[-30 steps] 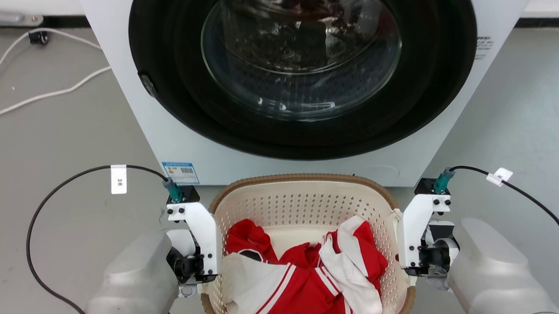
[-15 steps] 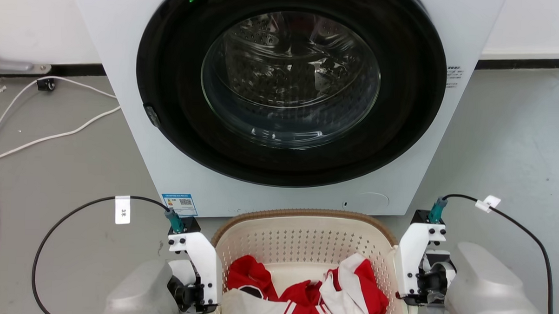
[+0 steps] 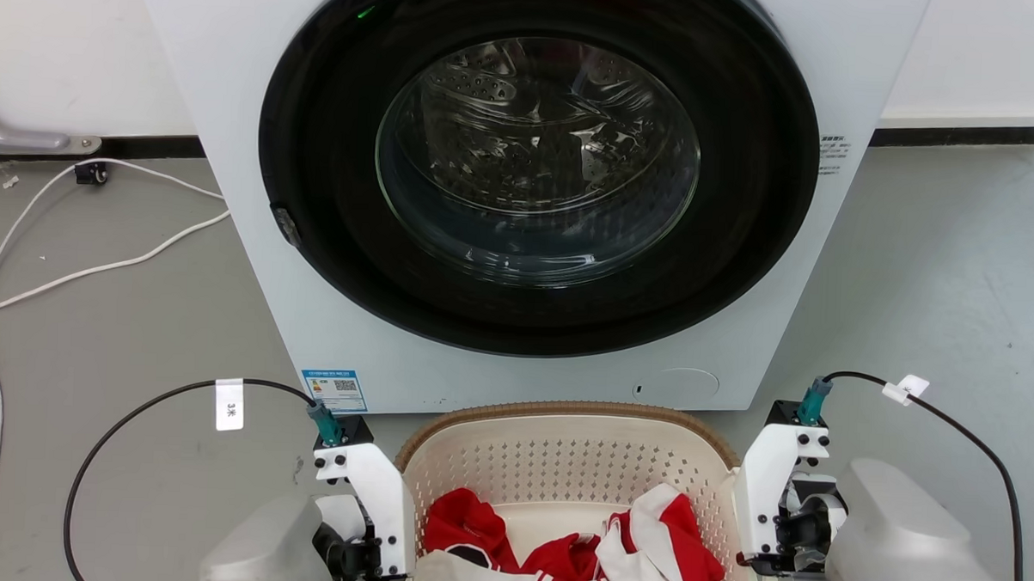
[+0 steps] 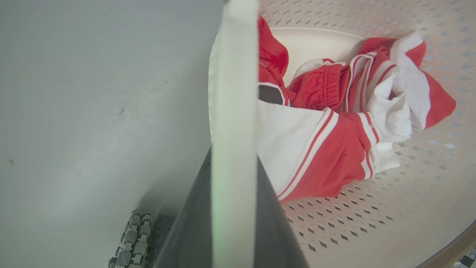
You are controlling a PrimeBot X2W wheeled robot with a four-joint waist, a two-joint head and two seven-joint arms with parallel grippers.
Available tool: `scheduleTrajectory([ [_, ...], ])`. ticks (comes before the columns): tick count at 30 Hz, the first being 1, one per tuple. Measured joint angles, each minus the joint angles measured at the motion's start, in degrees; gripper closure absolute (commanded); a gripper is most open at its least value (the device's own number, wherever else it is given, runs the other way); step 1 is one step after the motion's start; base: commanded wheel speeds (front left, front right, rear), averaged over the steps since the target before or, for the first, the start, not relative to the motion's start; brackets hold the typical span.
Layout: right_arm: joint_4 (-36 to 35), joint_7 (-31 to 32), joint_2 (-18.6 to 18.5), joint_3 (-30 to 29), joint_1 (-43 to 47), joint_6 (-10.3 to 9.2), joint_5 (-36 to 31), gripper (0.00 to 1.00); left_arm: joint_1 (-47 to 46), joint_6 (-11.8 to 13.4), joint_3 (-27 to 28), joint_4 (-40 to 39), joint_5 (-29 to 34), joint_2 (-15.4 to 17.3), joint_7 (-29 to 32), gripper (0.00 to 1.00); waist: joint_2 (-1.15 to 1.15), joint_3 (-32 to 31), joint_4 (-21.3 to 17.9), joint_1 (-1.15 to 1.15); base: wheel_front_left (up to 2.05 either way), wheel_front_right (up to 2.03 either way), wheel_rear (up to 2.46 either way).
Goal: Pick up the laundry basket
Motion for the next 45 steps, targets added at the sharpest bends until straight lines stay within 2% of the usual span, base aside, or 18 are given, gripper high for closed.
scheduleTrajectory([
  [31,0.0,1.8,0.8,-6.4,0.1,0.00,-6.5,1.00,0.0,0.0,-2.8,0.4,-1.7,0.0,-1.6,1.00,0.00,-0.1,0.0,0.01,0.00,0.00,0.00],
  [45,0.0,1.9,0.8,-5.6,0.1,0.00,-4.7,1.00,0.0,0.0,-3.6,0.7,-2.9,0.1,-2.1,1.00,0.00,0.1,0.1,0.01,0.00,0.00,0.00],
])
